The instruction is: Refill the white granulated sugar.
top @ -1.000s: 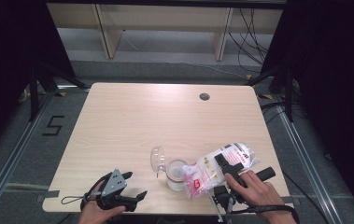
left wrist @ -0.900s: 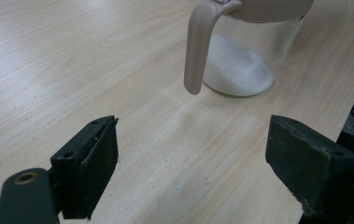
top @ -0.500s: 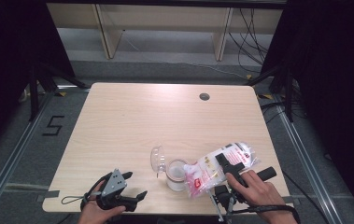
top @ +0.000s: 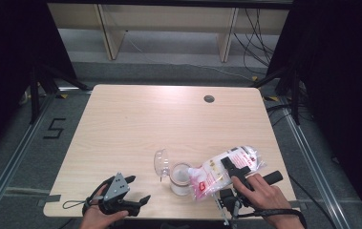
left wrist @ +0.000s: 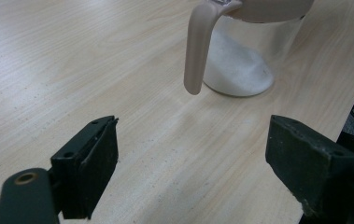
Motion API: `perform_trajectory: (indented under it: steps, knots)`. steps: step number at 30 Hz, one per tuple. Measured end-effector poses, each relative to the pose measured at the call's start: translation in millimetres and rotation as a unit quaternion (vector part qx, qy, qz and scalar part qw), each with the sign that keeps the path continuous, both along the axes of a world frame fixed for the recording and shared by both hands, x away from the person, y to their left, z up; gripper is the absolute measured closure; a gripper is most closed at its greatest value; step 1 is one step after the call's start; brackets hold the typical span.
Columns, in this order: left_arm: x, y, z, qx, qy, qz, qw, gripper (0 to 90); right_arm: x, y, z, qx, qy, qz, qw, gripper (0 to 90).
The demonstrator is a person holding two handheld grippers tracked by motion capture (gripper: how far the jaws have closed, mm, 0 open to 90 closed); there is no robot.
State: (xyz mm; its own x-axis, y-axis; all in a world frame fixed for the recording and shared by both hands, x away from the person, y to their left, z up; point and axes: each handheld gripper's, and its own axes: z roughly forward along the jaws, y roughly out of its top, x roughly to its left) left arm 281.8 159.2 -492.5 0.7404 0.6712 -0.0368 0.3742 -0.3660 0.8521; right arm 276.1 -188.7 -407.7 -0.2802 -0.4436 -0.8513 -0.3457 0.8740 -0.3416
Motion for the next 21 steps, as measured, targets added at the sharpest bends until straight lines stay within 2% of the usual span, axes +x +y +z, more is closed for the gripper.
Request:
perform_trajectory:
  steps: [4, 5, 6, 7, 8, 10, 11, 12, 14, 17, 19, 20, 21]
  knots:
    - [0.0, 0.0, 0.0, 0.000, 0.000, 0.000, 1.0000, 16.8, -0.1, -0.2, 0.2, 0.004, 0.000, 0.002, 1.0000, 57.9]
    - [0.0, 0.0, -0.1, 0.000, 0.000, 0.000, 1.0000, 16.9, -0.4, -1.1, -1.2, 0.009, 0.009, -0.008, 0.9999, 57.9]
    - [0.0, 0.0, 0.0, 0.000, 0.000, 0.000, 1.0000, 16.9, -0.3, -0.1, 0.3, 0.002, 0.008, -0.004, 1.0000, 57.9]
    - [-0.1, -0.1, 0.0, 0.000, -0.001, 0.001, 1.0000, 16.9, -1.6, -0.9, -1.0, 0.015, 0.008, -0.014, 0.9998, 58.0]
    - [-0.4, 0.0, 0.3, 0.001, -0.001, 0.003, 1.0000, 16.9, -2.3, -1.1, -0.8, 0.015, 0.013, -0.019, 0.9996, 58.0]
    - [0.0, 0.0, -0.1, 0.000, 0.000, 0.000, 1.0000, 16.9, -2.3, -0.7, -0.2, 0.013, 0.015, -0.015, 0.9997, 58.1]
    - [-0.1, -0.1, -0.1, 0.000, 0.000, 0.000, 1.0000, 16.8, -0.8, 0.8, 1.3, 0.003, 0.014, -0.002, 0.9999, 58.2]
    - [-0.1, 0.0, 0.0, 0.000, 0.000, 0.000, 1.0000, 16.9, -2.3, -1.0, -0.7, 0.020, 0.014, -0.012, 0.9996, 58.2]
    - [-0.1, 0.0, 0.0, 0.000, 0.000, 0.000, 1.0000, 16.9, -0.7, 0.0, 0.8, 0.014, 0.012, 0.002, 0.9998, 58.3]
    - [-0.1, -0.1, -0.2, 0.000, -0.001, 0.000, 1.0000, 16.9, -2.3, -1.0, -0.3, 0.020, 0.019, -0.016, 0.9995, 58.4]
    - [0.0, 0.0, 0.1, 0.000, 0.000, 0.000, 1.0000, 16.9, -2.1, -0.8, -0.5, 0.016, 0.019, -0.015, 0.9996, 58.5]
    - [0.0, 0.1, 0.0, 0.000, 0.000, 0.000, 1.0000, 16.9, -0.2, 1.1, 1.6, -0.001, 0.017, 0.002, 0.9999, 58.5]
    - [-0.3, 0.1, 0.2, 0.001, 0.000, 0.002, 1.0000, 16.9, -1.3, -0.7, -0.4, 0.015, 0.018, -0.009, 0.9997, 58.6]
